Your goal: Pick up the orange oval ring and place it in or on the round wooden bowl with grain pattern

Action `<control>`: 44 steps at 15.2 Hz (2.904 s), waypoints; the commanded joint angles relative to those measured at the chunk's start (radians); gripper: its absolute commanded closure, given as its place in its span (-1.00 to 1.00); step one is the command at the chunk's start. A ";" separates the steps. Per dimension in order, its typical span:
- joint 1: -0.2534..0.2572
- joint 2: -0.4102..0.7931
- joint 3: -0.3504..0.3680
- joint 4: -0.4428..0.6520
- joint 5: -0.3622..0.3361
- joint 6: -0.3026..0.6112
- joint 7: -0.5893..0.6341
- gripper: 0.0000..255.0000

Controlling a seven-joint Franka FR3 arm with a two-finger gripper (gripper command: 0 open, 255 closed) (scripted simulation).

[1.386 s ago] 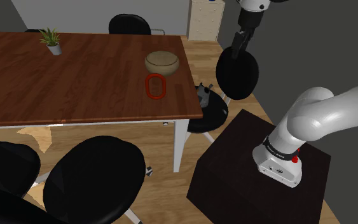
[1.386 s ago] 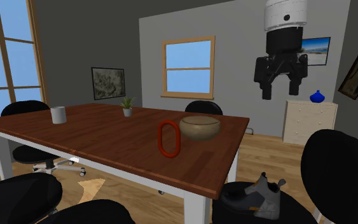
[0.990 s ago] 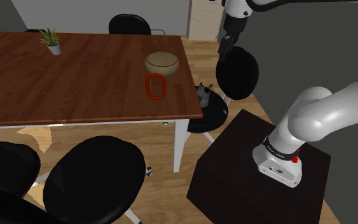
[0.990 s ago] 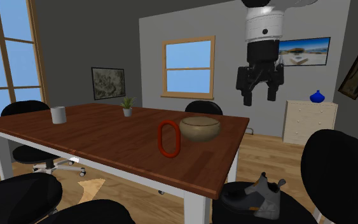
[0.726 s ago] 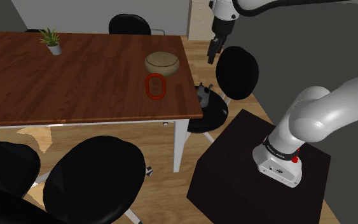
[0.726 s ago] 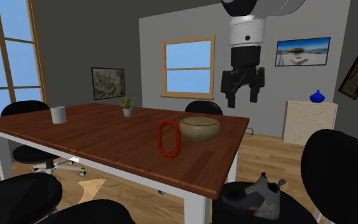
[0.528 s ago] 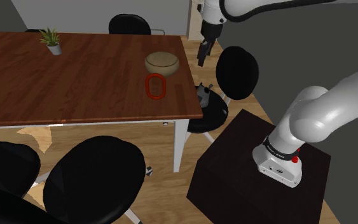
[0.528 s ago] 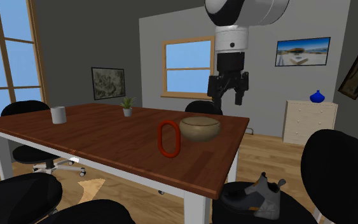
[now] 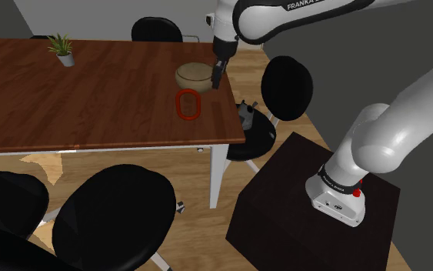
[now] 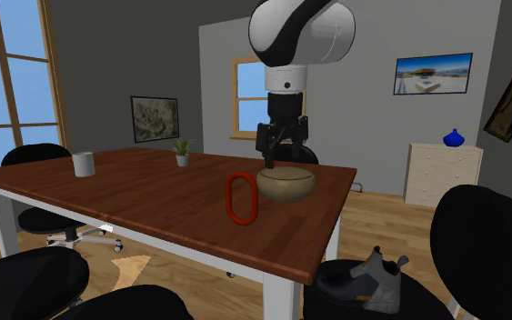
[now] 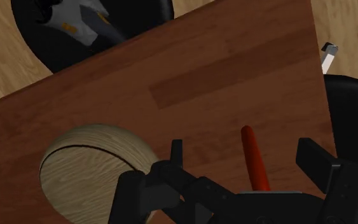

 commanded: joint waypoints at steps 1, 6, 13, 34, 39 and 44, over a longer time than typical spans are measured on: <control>0.014 0.062 0.019 0.041 -0.009 0.035 -0.003 -1.00; 0.039 0.169 0.051 0.107 -0.035 0.100 -0.006 -1.00; 0.036 0.217 0.049 0.073 -0.052 0.181 0.005 -1.00; 0.036 0.198 0.049 0.107 -0.043 0.129 -0.005 1.00; 0.037 0.179 0.048 0.154 -0.034 0.064 -0.016 1.00; 0.037 0.166 0.048 0.207 -0.027 -0.002 -0.025 1.00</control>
